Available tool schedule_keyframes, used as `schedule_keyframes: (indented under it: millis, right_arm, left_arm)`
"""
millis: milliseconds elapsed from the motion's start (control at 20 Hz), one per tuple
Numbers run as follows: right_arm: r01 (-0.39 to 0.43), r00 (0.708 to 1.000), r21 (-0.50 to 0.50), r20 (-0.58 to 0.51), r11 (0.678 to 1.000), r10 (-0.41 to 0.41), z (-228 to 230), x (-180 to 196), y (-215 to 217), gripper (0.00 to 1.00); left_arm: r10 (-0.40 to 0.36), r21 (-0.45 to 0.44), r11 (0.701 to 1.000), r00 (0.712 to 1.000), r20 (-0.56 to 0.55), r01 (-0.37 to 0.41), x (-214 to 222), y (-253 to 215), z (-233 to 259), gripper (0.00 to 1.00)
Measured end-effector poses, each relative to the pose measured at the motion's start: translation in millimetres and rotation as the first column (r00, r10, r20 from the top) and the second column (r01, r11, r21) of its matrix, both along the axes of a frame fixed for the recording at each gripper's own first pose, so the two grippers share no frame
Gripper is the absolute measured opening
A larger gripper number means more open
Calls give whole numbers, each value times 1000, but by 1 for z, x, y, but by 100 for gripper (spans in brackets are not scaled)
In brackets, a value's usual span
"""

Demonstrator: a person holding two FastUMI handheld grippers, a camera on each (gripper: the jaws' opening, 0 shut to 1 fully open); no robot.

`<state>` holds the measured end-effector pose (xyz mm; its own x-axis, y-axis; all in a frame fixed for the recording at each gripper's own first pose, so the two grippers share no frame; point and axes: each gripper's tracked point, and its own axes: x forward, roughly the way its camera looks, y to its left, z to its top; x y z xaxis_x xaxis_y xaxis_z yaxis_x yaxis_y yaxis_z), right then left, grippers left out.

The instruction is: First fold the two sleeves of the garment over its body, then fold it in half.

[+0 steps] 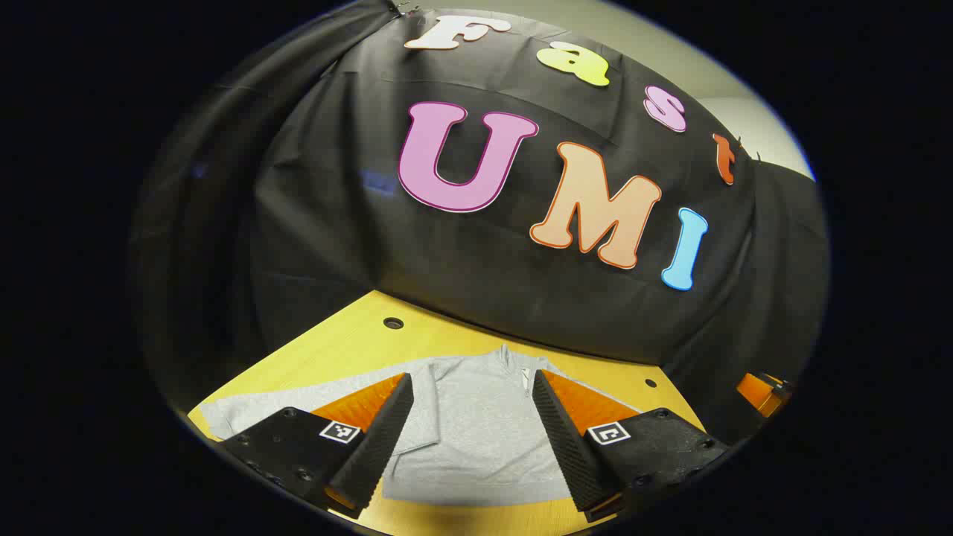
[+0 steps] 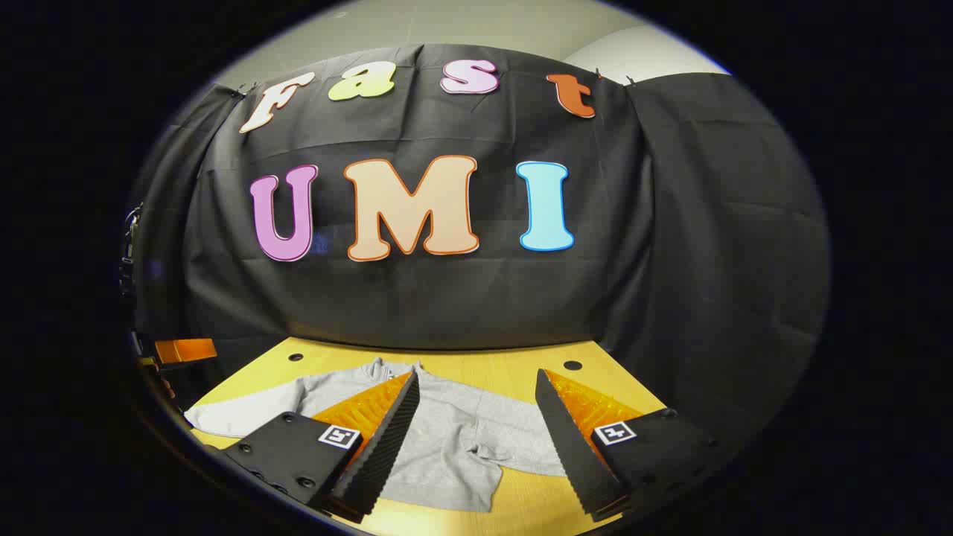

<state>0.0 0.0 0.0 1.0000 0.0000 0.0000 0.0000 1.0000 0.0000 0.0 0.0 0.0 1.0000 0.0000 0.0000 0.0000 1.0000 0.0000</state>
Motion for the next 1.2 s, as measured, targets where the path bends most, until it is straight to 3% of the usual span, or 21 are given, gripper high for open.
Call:
schedule_keyframes:
  millis: [650,900,1200]
  right_arm:
    - [-37,999,17,-39,999,38,-12,37,5,98]
    - [-13,1000,34,-28,999,13,-11,39,-7,98]
    - [90,996,31,-25,995,-89,-16,34,-56,97]
  left_arm:
    - [45,49,998,999,-9,-45,6,5,3,94]
    - [30,71,997,1000,-1,-30,10,0,6,94]
    - [-8,61,998,1000,-4,8,12,-12,4,94]
